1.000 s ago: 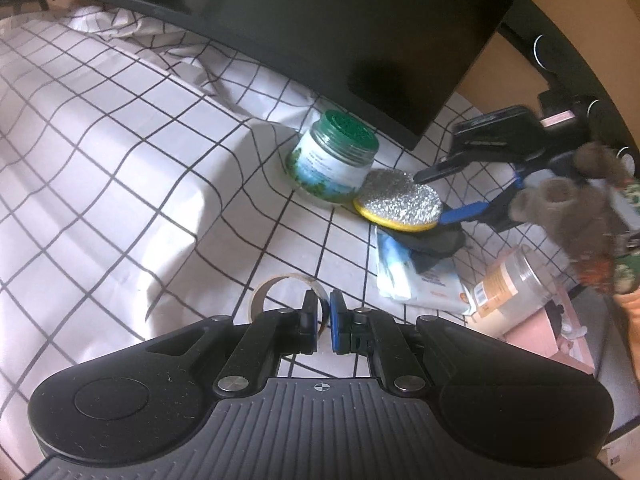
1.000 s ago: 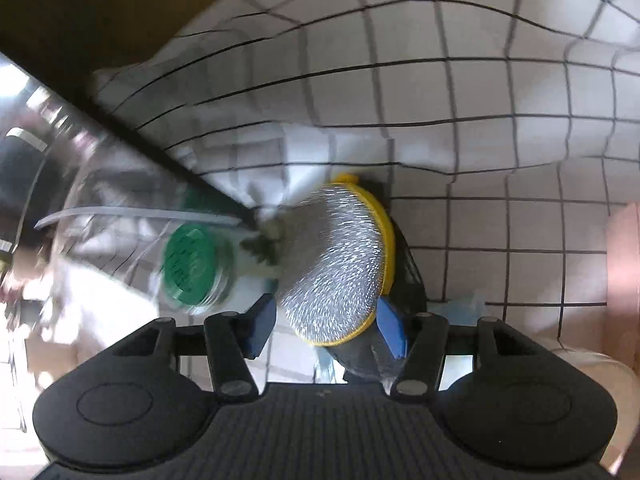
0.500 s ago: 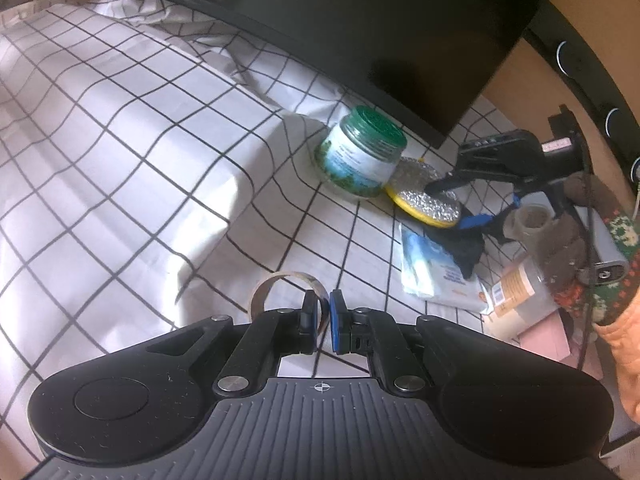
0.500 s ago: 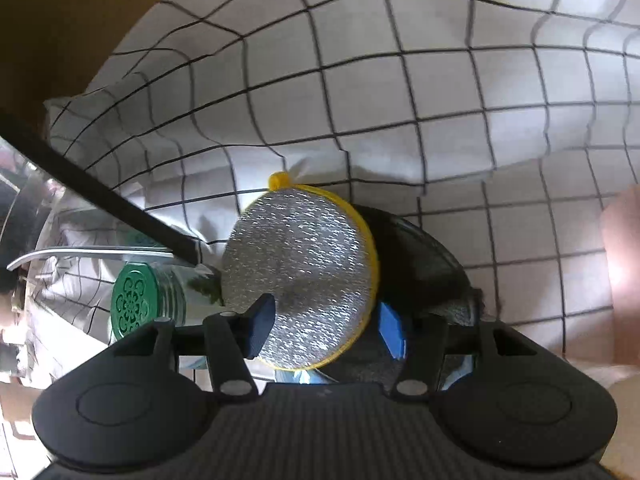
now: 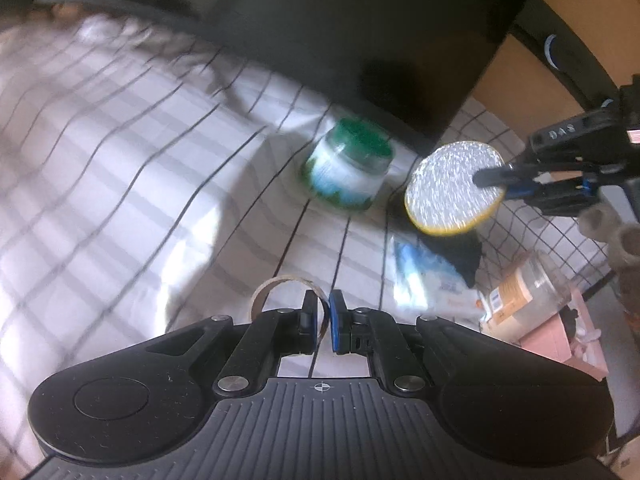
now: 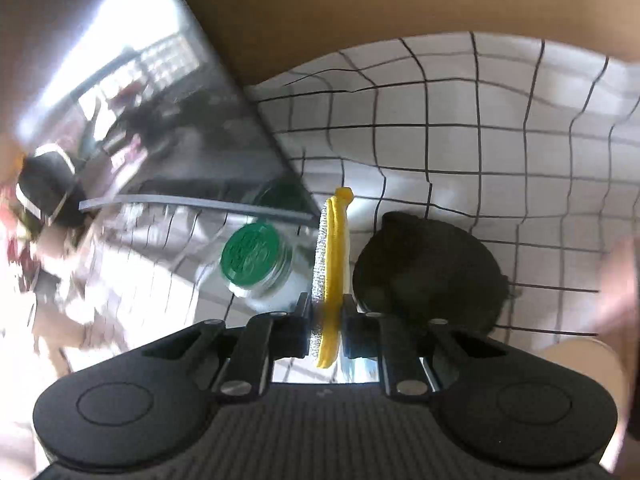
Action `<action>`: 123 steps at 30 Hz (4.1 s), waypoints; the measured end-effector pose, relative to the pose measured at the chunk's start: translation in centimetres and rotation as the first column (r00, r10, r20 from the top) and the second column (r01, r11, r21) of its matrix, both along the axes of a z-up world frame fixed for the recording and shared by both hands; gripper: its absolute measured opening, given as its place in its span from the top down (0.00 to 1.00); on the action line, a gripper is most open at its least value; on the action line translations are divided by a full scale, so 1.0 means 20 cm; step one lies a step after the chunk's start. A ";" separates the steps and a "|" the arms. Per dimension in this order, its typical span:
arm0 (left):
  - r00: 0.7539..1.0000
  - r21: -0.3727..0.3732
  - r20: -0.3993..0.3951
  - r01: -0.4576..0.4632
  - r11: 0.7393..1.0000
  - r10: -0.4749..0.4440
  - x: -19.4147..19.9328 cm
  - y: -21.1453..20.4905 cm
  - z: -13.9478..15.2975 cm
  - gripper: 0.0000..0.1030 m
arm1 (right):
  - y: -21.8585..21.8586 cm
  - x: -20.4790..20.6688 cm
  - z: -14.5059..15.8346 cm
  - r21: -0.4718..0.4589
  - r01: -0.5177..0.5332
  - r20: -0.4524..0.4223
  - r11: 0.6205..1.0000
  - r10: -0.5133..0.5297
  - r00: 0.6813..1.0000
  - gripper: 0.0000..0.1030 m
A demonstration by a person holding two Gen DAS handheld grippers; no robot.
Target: Organize soft objects
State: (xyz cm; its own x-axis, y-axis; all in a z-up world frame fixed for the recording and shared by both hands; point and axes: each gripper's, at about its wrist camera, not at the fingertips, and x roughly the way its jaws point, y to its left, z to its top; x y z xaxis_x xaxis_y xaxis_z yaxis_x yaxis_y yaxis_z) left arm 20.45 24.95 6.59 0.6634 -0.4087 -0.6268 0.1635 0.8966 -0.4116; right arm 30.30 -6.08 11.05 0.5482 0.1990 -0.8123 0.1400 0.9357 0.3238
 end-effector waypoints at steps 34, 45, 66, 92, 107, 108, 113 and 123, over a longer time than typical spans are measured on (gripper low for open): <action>0.721 0.162 0.176 0.650 0.742 -0.670 0.08 -1.81 0.49 0.92 | -1.19 -1.23 0.47 -0.132 0.407 0.289 0.904 -0.358 0.888 0.86; 0.759 0.158 -0.088 0.650 0.744 -0.645 0.08 -2.03 0.12 0.78 | -1.14 -1.24 0.36 -0.189 0.341 0.279 0.921 -0.282 0.918 0.86; 0.876 -0.085 0.122 0.478 0.874 -0.467 0.02 -1.46 0.46 0.78 | -0.94 -0.98 0.03 -0.408 0.213 0.190 0.888 -0.146 0.971 0.81; 0.999 0.018 -0.031 0.040 0.999 -0.039 0.11 -0.42 -0.01 0.78 | -0.56 -0.78 0.27 -0.221 0.093 0.154 0.971 -0.059 0.986 0.30; 0.991 0.075 -0.058 0.126 0.989 -0.122 0.28 -0.42 -0.05 0.78 | -0.29 0.26 -0.02 -0.243 0.083 -0.243 0.966 -0.144 0.959 0.30; 0.990 0.079 -0.060 0.131 0.988 -0.126 0.29 -0.42 -0.05 0.78 | -0.29 0.33 -0.06 -0.265 0.089 -0.256 0.960 -0.159 0.954 0.30; 0.988 0.082 -0.074 0.141 0.987 -0.135 0.32 -0.36 -0.05 0.78 | -0.26 0.51 -0.25 -0.223 0.082 -0.375 0.971 -0.163 0.913 0.30; 0.991 0.079 -0.084 0.108 0.991 -0.101 0.34 -0.27 -0.04 0.78 | 0.04 0.40 -0.33 -0.291 -0.136 -0.401 0.947 0.008 0.916 0.76</action>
State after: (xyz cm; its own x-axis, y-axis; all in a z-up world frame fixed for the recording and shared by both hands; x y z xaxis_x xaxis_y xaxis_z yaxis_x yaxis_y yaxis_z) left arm 27.34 19.62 5.79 0.5667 -0.4176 -0.7103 0.2279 0.9079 -0.3519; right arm 38.39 -5.36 4.50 0.1691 -0.0680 -0.9833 0.1234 0.9912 -0.0474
